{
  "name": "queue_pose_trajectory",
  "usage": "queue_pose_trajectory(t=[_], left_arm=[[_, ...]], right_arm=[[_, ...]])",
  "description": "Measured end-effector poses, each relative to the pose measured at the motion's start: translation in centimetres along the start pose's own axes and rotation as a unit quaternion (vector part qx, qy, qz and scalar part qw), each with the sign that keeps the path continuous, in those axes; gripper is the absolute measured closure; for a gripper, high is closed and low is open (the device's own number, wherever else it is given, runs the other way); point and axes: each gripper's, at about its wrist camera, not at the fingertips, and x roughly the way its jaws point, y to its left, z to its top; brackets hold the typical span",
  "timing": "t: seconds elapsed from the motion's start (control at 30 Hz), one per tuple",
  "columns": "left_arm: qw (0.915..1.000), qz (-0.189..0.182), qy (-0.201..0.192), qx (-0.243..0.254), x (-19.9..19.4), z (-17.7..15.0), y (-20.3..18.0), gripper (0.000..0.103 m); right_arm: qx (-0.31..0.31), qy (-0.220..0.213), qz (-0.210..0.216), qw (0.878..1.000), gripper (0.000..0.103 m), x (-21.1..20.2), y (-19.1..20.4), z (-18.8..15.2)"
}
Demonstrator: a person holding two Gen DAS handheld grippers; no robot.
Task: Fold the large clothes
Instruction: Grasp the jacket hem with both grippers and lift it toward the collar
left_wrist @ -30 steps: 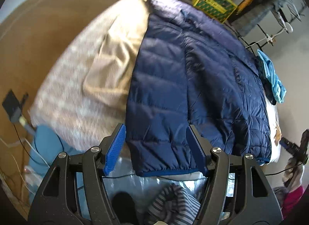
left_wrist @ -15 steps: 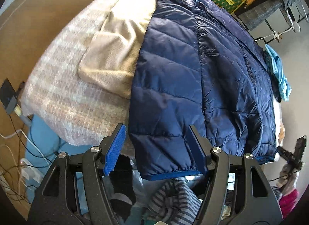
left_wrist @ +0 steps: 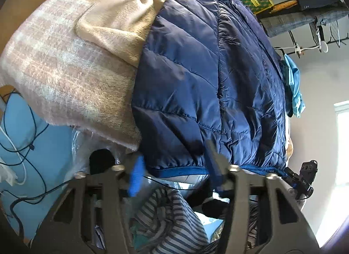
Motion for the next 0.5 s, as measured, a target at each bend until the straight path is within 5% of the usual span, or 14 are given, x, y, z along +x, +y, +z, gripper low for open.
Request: queue_pose_trajectory(t=[0.03, 0.17, 0.5], left_arm=[[1.0, 0.002, 0.0, 0.006, 0.0, 0.1, -0.2, 0.078], [0.9997, -0.012, -0.01, 0.02, -0.7, 0.3, -1.1, 0.091], [0.9931, -0.076, -0.087, 0.021, -6.3, 2.3, -3.8, 0.096]], right_arm=[[0.002, 0.004, 0.002, 1.0, 0.052, 0.2, 0.0, 0.0], [0.012, 0.014, 0.03, 0.999, 0.089, 0.8, 0.3, 0.3], [-0.007, -0.06, 0.029, 0.998, 0.098, -2.3, 3.1, 2.1]])
